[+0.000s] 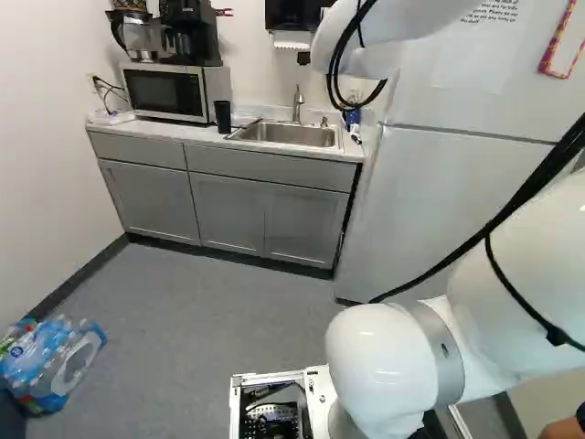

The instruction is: Rinse the cup and place it in the tray

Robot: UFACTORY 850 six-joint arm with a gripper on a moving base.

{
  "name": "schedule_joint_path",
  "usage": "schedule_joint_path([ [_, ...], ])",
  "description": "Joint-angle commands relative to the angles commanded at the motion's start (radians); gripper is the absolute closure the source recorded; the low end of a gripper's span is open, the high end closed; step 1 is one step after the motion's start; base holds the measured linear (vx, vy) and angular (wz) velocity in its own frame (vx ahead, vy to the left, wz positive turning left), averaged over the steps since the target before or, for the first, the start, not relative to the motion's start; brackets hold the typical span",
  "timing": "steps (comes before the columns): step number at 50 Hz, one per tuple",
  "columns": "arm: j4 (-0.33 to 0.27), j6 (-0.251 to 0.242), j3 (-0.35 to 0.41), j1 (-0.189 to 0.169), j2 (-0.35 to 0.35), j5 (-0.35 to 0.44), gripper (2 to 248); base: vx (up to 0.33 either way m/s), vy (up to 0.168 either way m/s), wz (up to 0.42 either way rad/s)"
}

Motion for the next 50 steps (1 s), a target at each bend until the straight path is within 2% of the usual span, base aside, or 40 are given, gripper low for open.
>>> schedule_joint_path([
  [20,0.000,0.000,0.000,0.000,0.000,0.000,3,-0.001,-0.011,0.009],
  [50,0.000,0.000,0.000,0.000,0.000,0.000,3,0.065,0.001,-0.010],
])
